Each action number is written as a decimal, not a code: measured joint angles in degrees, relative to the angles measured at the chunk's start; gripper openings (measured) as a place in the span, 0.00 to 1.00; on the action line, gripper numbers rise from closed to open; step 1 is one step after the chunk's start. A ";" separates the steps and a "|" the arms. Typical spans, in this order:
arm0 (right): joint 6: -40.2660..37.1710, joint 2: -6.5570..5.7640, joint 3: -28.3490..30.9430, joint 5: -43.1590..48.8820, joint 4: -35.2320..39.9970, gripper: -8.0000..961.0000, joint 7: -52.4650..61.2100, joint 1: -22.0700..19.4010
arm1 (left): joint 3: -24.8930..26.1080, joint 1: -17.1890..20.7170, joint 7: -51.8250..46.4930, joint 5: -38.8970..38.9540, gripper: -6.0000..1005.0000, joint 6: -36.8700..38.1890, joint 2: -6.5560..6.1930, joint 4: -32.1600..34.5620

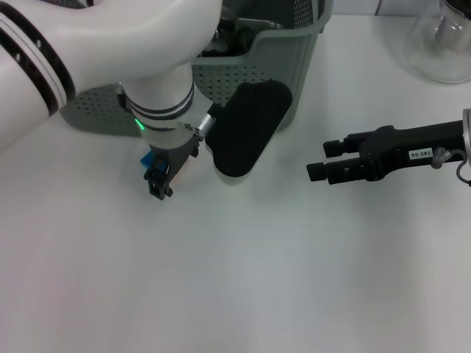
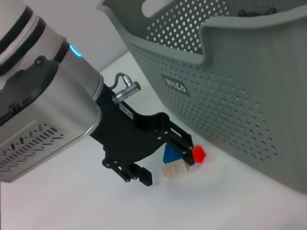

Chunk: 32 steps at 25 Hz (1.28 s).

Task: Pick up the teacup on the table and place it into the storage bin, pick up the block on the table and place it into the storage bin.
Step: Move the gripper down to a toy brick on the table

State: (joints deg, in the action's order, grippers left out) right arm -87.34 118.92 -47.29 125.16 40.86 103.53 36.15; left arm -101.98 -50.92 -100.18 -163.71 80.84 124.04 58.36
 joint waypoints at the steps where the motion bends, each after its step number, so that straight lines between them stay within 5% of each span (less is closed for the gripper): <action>1: 0.03 0.01 0.00 0.00 0.00 0.83 -0.12 -0.01 | -0.01 -0.21 0.02 0.00 0.78 -0.16 -0.02 -0.36; 15: 0.07 0.26 0.44 -0.08 0.00 0.83 -0.61 -0.28 | -0.15 -0.92 0.25 -0.03 0.68 -1.81 -0.03 -3.44; 20: 0.06 0.27 0.44 -0.09 0.00 0.83 -0.62 -0.20 | -0.10 -1.01 0.32 -0.03 0.50 -1.90 -0.06 -3.53; 32: 0.06 0.35 0.44 -0.09 0.01 0.83 -0.61 -0.13 | -0.30 -1.71 0.52 -0.03 0.49 -3.38 -0.11 -5.64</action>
State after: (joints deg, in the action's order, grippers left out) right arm -87.28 119.26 -46.84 125.07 40.87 102.92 36.03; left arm -102.28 -52.63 -99.67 -163.74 77.45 123.92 52.72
